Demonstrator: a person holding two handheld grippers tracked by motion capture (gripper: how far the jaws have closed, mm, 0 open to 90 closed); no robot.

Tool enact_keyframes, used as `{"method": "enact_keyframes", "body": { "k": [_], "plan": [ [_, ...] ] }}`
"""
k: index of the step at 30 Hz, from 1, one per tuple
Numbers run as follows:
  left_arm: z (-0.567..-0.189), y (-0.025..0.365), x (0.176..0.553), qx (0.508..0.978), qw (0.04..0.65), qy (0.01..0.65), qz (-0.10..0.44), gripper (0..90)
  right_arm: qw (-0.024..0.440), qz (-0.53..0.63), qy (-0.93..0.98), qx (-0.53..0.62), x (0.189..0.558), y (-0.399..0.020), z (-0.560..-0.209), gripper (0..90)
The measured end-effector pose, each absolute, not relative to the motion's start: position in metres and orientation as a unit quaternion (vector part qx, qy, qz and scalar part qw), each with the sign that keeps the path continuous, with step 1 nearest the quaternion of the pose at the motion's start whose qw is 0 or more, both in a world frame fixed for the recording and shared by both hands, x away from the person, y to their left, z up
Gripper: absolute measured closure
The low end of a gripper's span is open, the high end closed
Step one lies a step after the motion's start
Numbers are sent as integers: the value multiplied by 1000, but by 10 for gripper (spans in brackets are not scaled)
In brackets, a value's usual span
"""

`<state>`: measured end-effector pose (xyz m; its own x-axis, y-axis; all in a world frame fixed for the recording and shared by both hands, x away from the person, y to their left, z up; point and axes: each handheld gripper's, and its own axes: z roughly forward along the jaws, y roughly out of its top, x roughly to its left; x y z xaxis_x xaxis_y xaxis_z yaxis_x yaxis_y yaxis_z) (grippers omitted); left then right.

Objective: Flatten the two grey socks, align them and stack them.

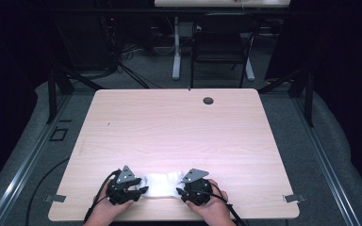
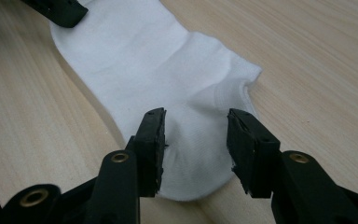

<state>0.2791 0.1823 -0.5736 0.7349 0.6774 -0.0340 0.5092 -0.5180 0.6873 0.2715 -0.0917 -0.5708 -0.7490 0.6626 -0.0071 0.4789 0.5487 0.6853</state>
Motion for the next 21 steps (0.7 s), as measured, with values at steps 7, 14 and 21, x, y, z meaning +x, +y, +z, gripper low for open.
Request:
{"method": "enact_keyframes", "body": {
  "k": [7,14,21],
  "plan": [
    [-575,181,279,864,349,340,125,544,131,341,870,332,273,-93,-573,570],
    [-576,180,282,861,352,343,130,543,131,348,866,335,275,-93,-574,575],
    [-576,177,293,857,354,351,133,541,132,348,864,338,284,-95,-574,574]
  ]
}}
